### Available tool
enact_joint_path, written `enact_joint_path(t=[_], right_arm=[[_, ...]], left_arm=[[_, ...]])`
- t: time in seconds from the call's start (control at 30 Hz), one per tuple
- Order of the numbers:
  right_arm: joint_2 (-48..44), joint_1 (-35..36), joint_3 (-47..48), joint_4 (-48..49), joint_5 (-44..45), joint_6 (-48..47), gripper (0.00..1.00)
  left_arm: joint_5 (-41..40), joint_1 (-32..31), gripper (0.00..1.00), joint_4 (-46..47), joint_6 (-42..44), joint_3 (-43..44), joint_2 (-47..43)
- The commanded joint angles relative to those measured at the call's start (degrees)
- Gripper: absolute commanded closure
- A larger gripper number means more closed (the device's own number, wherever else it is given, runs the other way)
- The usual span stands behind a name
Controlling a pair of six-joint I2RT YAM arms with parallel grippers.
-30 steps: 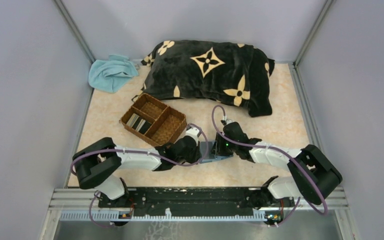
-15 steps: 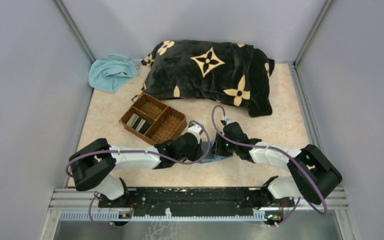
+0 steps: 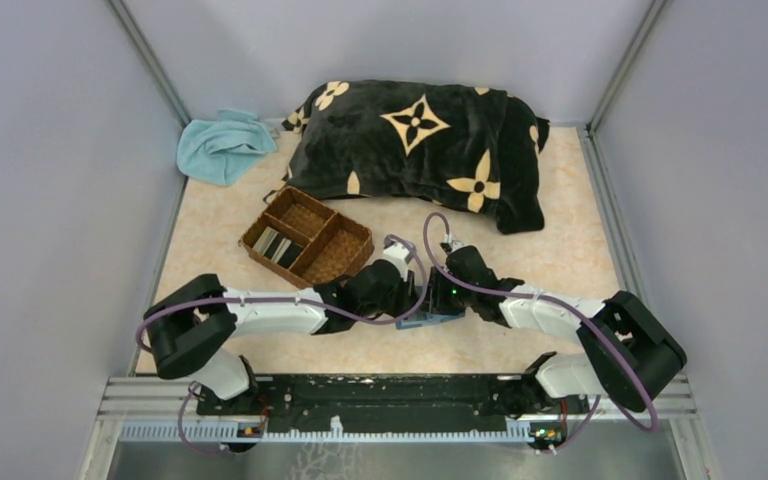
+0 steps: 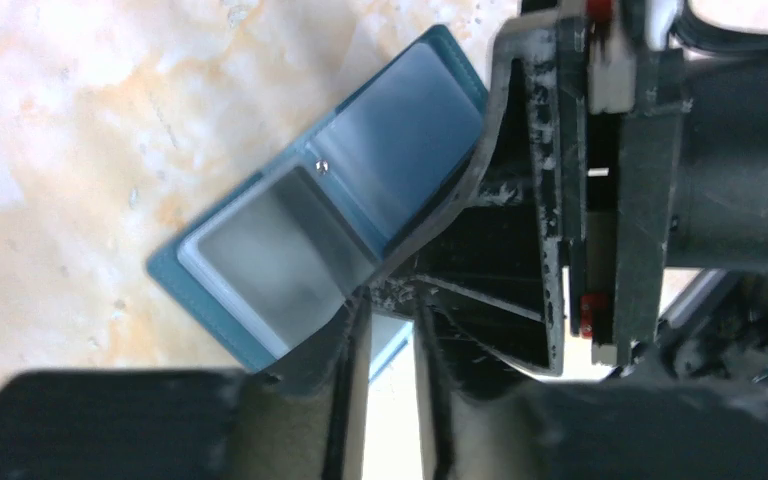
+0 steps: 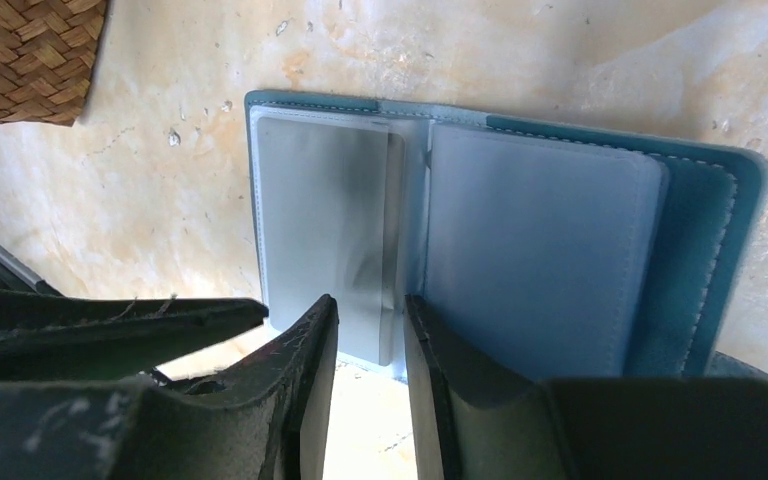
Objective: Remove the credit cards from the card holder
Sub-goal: Remove the credit card from the card holder.
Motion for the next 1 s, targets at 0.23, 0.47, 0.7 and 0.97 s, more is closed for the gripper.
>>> enact_joint_path(t=[0.23, 0.47, 0.7, 0.97], right_arm=[[0.37, 0.34, 0.24, 0.73, -0.01, -0.47, 0.63], [0.31, 0.33, 0.16, 0.71, -0.28, -0.37, 0.64], [0.10, 0.35, 0.05, 0.13, 0.19, -0.37, 0.64], [0.47, 0.35, 0.67, -0.62, 0.92, -0.71, 0.65]], left_arm=[[5.78, 3.52, 0.57, 13.77, -11.29, -14.32, -9.70], [6.70, 5.39, 0.78, 16.18, -12.45, -13.79, -7.01], [4.61, 6.17, 1.00, 12.43, -10.72, -9.77, -2.94], [-0.20, 6.20, 1.00, 7.69, -10.50, -9.65, -3.95]])
